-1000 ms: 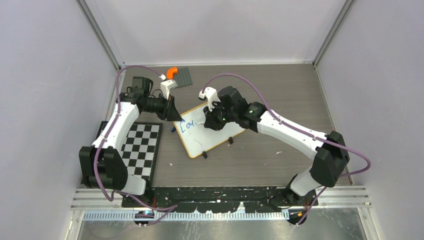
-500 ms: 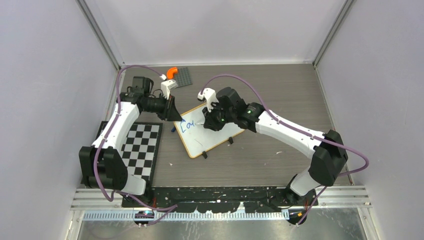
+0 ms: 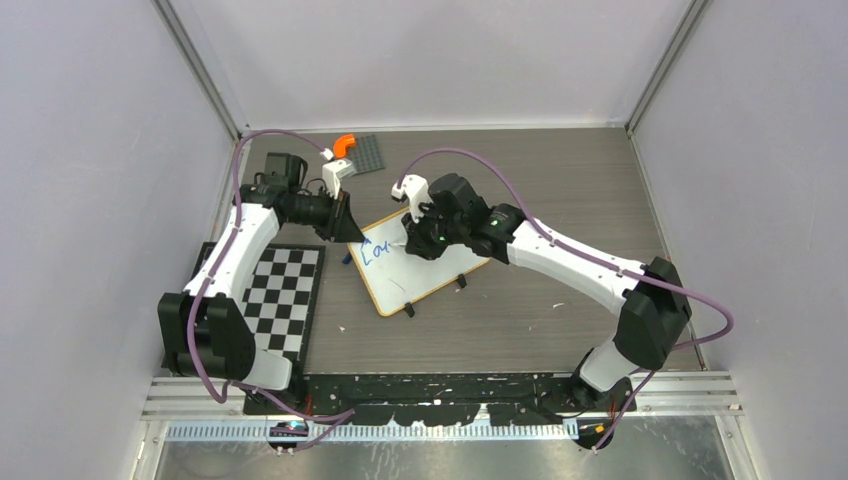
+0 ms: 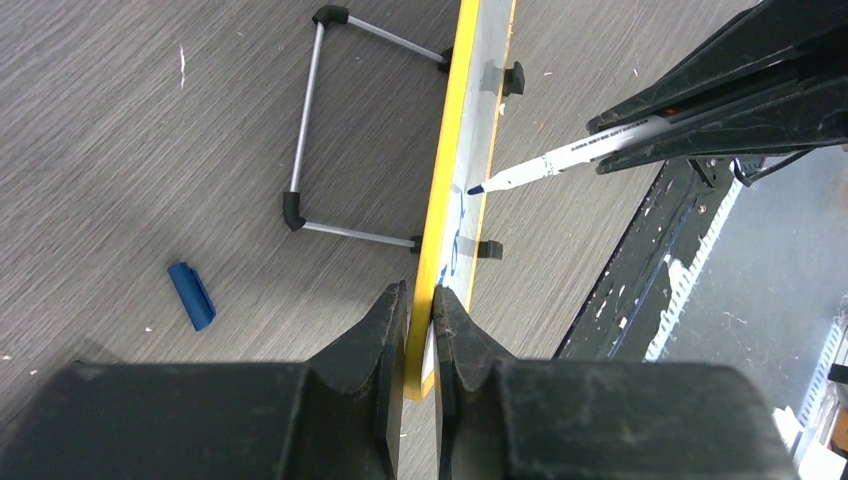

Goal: Write a sentence on the whiteboard

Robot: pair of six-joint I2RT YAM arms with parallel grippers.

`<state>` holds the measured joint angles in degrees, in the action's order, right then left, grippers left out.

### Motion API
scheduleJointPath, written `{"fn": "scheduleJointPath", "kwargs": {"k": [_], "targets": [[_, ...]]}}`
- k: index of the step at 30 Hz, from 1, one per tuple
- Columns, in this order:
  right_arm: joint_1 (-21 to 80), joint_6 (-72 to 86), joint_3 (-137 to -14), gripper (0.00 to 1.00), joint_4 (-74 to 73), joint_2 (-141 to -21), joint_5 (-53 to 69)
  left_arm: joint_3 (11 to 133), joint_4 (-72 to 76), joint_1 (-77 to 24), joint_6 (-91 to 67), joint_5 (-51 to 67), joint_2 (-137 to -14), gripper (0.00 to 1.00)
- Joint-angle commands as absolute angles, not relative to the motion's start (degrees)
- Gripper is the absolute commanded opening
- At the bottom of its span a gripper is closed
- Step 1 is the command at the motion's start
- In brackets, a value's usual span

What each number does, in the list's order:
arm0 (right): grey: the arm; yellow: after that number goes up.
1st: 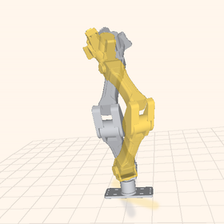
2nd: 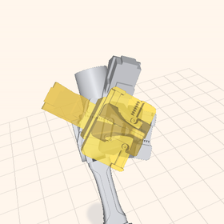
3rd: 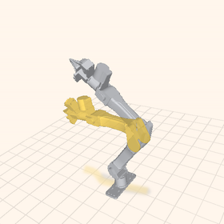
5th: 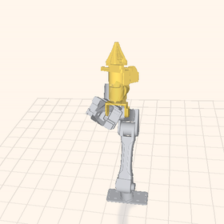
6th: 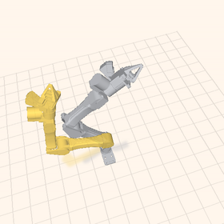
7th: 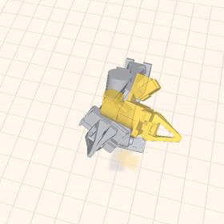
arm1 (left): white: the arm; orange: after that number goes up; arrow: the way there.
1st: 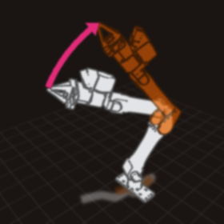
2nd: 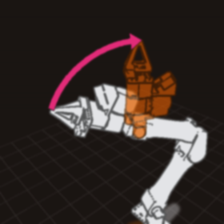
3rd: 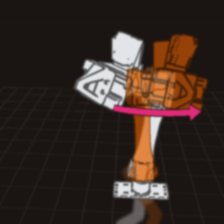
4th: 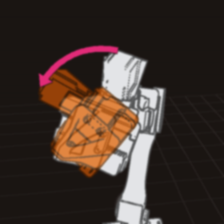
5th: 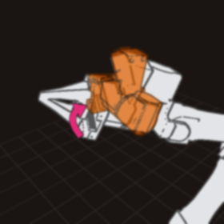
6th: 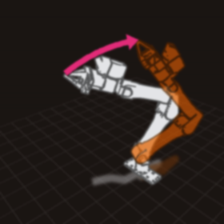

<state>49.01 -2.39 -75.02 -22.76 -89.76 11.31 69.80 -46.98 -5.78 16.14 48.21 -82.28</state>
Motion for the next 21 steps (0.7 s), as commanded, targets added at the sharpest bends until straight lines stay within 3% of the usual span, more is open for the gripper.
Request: {"fn": "scheduleJointPath", "kwargs": {"k": [1,21], "targets": [[49.30,-3.34,-78.82,0.00,-20.56,-89.97,10.21,71.37,-47.02,-6.15,17.49,47.02,-82.40,0.01],[49.28,-4.48,-77.92,0.00,-22.30,-91.44,6.76,71.47,-47.19,-6.15,17.69,46.77,-82.41,0.00]]}}
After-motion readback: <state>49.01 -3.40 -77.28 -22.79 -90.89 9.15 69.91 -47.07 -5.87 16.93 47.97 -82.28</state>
